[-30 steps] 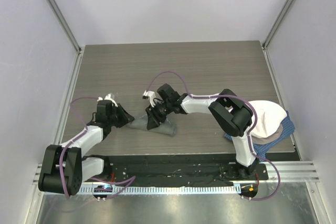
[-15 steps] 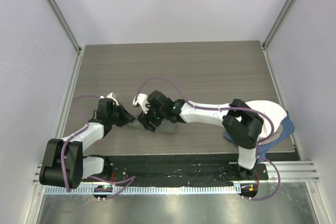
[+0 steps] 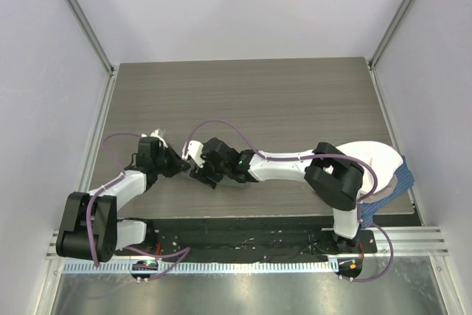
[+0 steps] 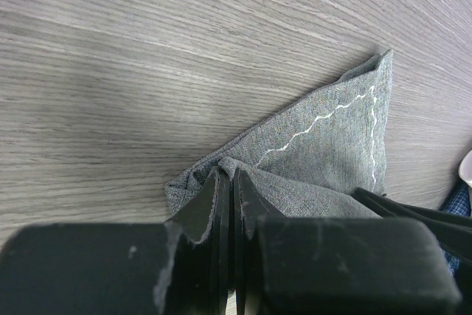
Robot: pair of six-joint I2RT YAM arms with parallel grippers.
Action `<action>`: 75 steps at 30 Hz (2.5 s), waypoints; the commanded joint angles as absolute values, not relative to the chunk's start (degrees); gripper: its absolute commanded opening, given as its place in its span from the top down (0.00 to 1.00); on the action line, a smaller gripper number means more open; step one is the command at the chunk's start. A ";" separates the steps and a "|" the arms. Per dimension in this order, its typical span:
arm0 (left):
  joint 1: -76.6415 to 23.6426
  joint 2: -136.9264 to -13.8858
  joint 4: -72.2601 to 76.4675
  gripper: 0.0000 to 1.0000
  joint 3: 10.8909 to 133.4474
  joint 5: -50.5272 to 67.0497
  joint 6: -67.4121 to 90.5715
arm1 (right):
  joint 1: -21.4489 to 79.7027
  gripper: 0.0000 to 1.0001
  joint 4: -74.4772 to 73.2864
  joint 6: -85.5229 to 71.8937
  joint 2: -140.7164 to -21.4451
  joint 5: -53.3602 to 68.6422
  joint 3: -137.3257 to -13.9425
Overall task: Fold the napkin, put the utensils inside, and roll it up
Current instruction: Roll the napkin with the utensil
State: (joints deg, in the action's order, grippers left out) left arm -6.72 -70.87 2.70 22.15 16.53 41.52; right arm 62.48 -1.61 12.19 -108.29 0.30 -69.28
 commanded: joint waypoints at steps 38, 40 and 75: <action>-6.59 -50.88 -0.70 0.27 17.49 13.44 40.87 | 51.68 0.63 -13.27 -7.91 -118.74 33.92 -74.79; -6.59 -51.24 -0.53 0.29 17.32 13.62 41.40 | 51.16 0.63 -13.27 -8.52 -119.44 34.19 -75.06; -6.59 -67.41 0.18 1.00 23.29 16.97 40.61 | 56.85 0.29 -8.91 5.61 -101.52 9.25 -70.32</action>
